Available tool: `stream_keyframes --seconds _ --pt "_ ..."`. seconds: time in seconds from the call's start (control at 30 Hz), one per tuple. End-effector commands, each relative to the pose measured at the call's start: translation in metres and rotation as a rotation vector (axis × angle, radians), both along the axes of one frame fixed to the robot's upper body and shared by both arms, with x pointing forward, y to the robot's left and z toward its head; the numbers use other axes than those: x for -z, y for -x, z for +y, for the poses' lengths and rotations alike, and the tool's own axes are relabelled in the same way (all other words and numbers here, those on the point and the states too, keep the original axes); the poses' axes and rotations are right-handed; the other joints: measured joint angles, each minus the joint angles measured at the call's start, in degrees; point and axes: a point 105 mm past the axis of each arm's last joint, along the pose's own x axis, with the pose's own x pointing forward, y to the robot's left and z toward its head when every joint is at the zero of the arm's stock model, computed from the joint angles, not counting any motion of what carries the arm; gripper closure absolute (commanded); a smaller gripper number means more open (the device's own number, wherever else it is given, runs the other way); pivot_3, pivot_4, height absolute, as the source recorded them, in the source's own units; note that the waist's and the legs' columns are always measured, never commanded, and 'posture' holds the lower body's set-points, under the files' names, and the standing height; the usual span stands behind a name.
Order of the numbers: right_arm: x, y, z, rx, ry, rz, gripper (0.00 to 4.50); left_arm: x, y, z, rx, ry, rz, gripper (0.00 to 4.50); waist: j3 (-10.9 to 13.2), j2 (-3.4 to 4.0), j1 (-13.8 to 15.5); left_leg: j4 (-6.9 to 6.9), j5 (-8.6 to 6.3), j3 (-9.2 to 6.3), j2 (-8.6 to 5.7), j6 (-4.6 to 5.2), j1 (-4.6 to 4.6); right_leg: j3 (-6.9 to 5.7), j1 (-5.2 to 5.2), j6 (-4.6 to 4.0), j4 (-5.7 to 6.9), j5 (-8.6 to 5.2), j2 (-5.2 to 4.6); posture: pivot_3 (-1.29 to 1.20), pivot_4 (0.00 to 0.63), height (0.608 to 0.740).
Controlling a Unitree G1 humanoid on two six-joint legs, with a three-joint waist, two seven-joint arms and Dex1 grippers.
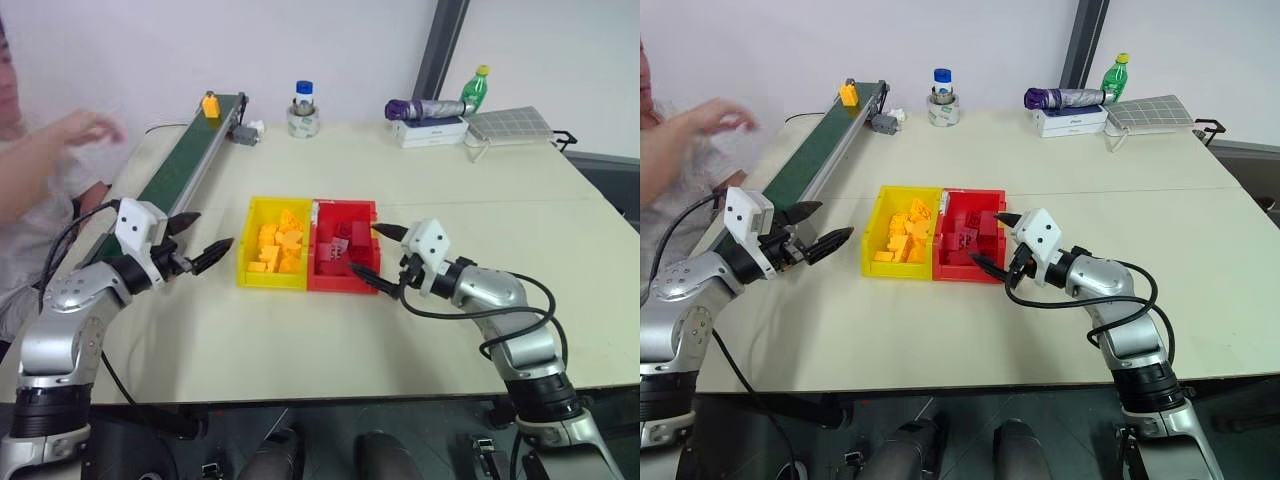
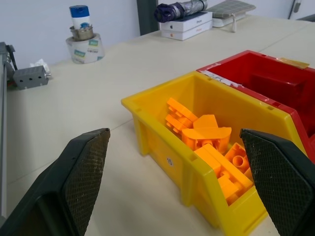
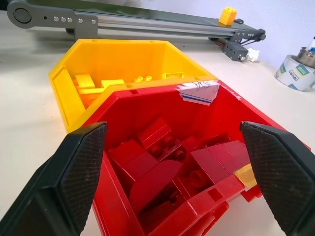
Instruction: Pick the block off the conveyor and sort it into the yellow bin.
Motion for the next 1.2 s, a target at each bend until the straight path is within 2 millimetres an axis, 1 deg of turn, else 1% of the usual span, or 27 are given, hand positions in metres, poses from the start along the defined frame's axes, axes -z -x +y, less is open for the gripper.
stream_keyframes --seconds 0.03,0.17,0.3,0.4,0.47,0.63,0.7,0.8,0.87,0.97,1.2 --pt "-0.011 0.003 0.004 -0.018 -0.015 -0.048 0.00 -0.014 0.006 0.001 0.011 0.016 -0.058 0.04 0.00 0.00 0.01 0.00 0.00 0.00 0.00 0.00 0.00 0.00 0.00 0.00 0.00 0.00 0.00 0.00 0.150 0.740" --pt "-0.011 0.004 0.003 -0.019 -0.013 -0.047 0.00 -0.016 0.008 0.012 -0.070 0.018 -0.083 0.04 0.00 0.00 -0.04 0.00 0.00 0.00 0.00 0.00 0.00 0.00 0.00 0.00 0.00 0.00 0.00 0.00 0.150 0.740" --pt "-0.010 0.002 0.005 -0.026 -0.014 -0.045 0.00 -0.010 0.017 0.017 -0.089 0.011 -0.078 0.04 0.00 0.01 -0.01 -0.01 0.00 0.01 0.01 0.00 0.00 0.01 -0.01 0.00 0.00 0.00 0.00 0.00 0.150 0.740" --pt "-0.011 0.002 0.006 -0.031 -0.014 -0.045 0.00 -0.013 0.021 0.026 -0.117 0.051 -0.100 0.04 0.01 0.01 0.02 -0.01 0.00 0.00 0.01 0.00 -0.01 0.01 0.00 -0.01 -0.01 0.00 0.00 0.00 0.150 0.740" --pt "-0.011 0.002 0.006 -0.033 -0.014 -0.046 0.00 -0.016 0.024 0.043 -0.202 0.072 -0.151 0.04 0.01 0.01 0.02 -0.01 0.00 0.00 0.01 0.00 -0.01 0.01 0.00 -0.01 -0.01 -0.01 0.00 0.00 0.150 0.740" --pt "-0.010 0.001 0.006 -0.040 -0.012 -0.042 0.00 -0.007 0.039 0.095 -0.429 0.122 -0.179 0.04 0.01 0.01 -0.14 -0.04 -0.01 0.02 0.02 0.00 -0.01 0.02 -0.03 -0.01 -0.02 -0.01 -0.01 0.00 0.150 0.740" --pt "-0.010 0.001 0.006 -0.043 -0.008 -0.044 0.00 -0.006 0.043 0.108 -0.496 0.174 -0.178 0.04 0.01 0.01 -0.02 -0.05 -0.01 0.02 0.02 0.00 -0.01 0.02 -0.04 -0.02 -0.02 -0.02 0.00 0.00 0.150 0.740" --pt "-0.010 0.000 0.008 -0.048 -0.009 -0.045 0.00 -0.004 0.043 0.125 -0.639 0.192 -0.177 0.04 0.00 0.00 0.28 -0.04 -0.01 0.00 0.02 0.00 -0.01 0.01 0.01 -0.01 -0.02 -0.02 0.00 0.00 0.150 0.740" --pt "-0.010 0.000 0.009 -0.053 -0.013 -0.047 0.00 -0.004 0.042 0.125 -0.664 0.232 -0.181 0.04 0.00 -0.01 0.34 -0.03 -0.01 0.01 0.02 0.00 -0.01 0.01 0.05 0.00 -0.03 -0.02 -0.02 0.00 0.150 0.740" --pt "-0.011 0.000 0.010 -0.058 -0.012 -0.049 0.00 -0.003 0.043 0.120 -0.660 0.226 -0.193 0.04 0.00 -0.01 0.14 -0.03 -0.01 0.02 0.01 0.00 0.00 0.01 0.05 0.00 -0.03 -0.02 -0.02 0.00 0.150 0.740" --pt "-0.011 -0.001 0.009 -0.057 -0.010 -0.051 0.00 0.001 0.043 0.120 -0.663 0.229 -0.191 0.04 0.00 -0.01 -0.06 -0.04 -0.01 0.03 0.02 0.00 0.00 0.01 -0.01 0.00 -0.03 -0.02 0.00 0.00 0.150 0.740"
